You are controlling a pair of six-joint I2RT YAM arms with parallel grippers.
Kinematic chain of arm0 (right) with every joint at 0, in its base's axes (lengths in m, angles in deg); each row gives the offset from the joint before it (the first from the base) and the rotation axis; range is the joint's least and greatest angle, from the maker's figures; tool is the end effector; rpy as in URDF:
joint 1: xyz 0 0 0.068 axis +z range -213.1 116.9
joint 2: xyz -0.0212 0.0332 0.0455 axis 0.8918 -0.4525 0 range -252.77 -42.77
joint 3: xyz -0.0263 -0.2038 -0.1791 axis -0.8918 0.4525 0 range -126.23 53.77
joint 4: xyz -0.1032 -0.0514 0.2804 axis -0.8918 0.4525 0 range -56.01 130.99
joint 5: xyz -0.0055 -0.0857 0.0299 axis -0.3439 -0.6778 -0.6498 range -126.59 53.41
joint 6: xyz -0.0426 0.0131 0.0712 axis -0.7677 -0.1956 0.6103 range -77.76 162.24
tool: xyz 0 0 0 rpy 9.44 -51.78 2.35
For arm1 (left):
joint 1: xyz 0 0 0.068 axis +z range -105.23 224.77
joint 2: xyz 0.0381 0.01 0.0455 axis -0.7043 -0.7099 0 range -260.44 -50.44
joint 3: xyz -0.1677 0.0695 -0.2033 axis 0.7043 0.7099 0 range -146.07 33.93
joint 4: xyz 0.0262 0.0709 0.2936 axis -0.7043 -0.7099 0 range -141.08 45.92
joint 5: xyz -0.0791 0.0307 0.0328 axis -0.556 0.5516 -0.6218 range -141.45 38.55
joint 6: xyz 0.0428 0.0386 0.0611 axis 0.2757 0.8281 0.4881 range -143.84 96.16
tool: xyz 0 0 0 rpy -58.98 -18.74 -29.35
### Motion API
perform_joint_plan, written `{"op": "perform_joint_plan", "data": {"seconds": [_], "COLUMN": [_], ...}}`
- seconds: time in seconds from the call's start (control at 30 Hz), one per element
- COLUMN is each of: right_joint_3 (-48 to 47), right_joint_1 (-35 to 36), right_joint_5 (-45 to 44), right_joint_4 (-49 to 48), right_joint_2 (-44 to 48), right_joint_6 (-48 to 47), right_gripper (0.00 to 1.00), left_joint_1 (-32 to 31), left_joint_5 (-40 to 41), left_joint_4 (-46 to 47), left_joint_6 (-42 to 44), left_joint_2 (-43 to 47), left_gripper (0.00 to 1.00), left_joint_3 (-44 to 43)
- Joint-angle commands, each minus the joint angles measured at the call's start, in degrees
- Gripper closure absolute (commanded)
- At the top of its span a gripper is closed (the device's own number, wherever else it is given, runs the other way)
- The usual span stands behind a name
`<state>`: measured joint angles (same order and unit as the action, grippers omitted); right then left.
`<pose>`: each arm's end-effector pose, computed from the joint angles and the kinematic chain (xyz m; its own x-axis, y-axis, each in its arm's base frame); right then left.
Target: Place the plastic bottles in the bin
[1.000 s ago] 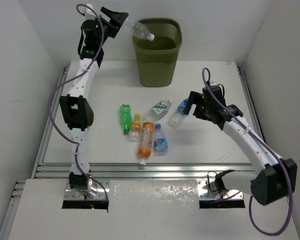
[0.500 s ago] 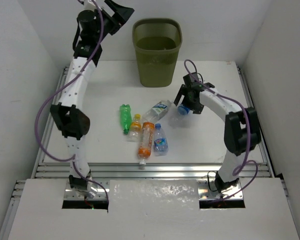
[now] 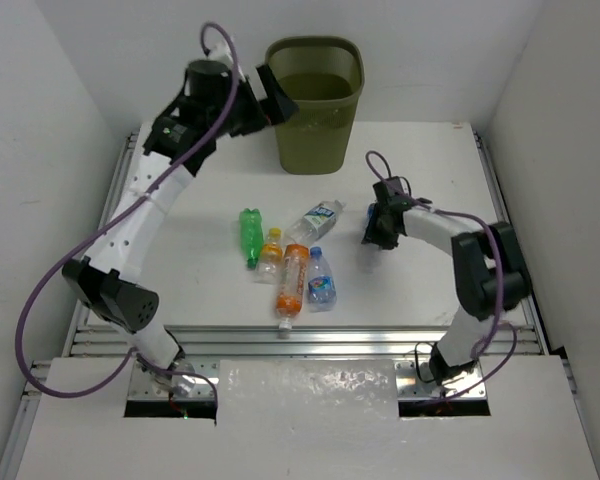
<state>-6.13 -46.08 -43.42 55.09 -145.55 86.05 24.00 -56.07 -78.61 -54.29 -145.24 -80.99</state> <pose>0.3808 0.1075 0.0858 -0.7868 0.4780 -0.3905 0.4212 0.8782 0.2265 0.4053 -0.1601 0.4954 -0.4168 -0.3823 -0.8247 0.2496 0.8243 -0.5082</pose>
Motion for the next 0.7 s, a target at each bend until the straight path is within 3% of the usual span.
{"op": "perform_joint_plan", "data": {"seconds": [0.0, 0.03, 0.1, 0.2, 0.37, 0.4, 0.53, 0.67], "right_joint_3": [5.3, 8.7, 11.5, 10.1, 4.6, 3.7, 2.2, 0.0], "right_joint_1": [0.0, 0.6, 0.9, 0.9, 1.1, 1.1, 1.2, 1.1], "right_joint_5": [5.5, 7.7, 22.9, 38.6, 49.5, 50.2, 49.5, 48.2], "right_joint_4": [-8.9, -11.5, -18.1, -15.9, -12.5, -12.2, -12.4, -12.1], "right_joint_2": [12.0, 19.6, 26.7, 36.1, 38.0, 38.0, 37.8, 36.8], "right_joint_6": [-9.4, -12.1, -21.0, -27.9, -26.3, -25.9, -24.2, -22.5], "right_gripper": [0.78, 0.79, 0.79, 0.81, 0.82, 0.83, 0.82, 0.83], "left_joint_1": [-1.3, -1.5, -1.6, -2.3, -5.9, -6.6, -6.8, -7.5], "left_joint_5": [-5.1, -8.4, -22.0, -39.1, -44.1, -46.2, -49.7, -50.0], "left_joint_4": [-5.9, -4.2, 4.5, 20.5, 30.4, 36.7, 48.0, 50.5], "left_joint_6": [3.6, 3.6, 2.3, -4.3, -10.4, -13.7, -20.9, -20.9], "left_joint_2": [3.0, 4.0, 6.6, 9.6, 7.9, 7.9, 8.1, 9.4], "left_gripper": [0.00, 0.00, 0.00, 0.00, 0.00, 0.00, 0.00, 0.00], "left_joint_3": [8.9, 11.1, 18.6, 28.8, 31.7, 33.2, 36.5, 37.7]}}
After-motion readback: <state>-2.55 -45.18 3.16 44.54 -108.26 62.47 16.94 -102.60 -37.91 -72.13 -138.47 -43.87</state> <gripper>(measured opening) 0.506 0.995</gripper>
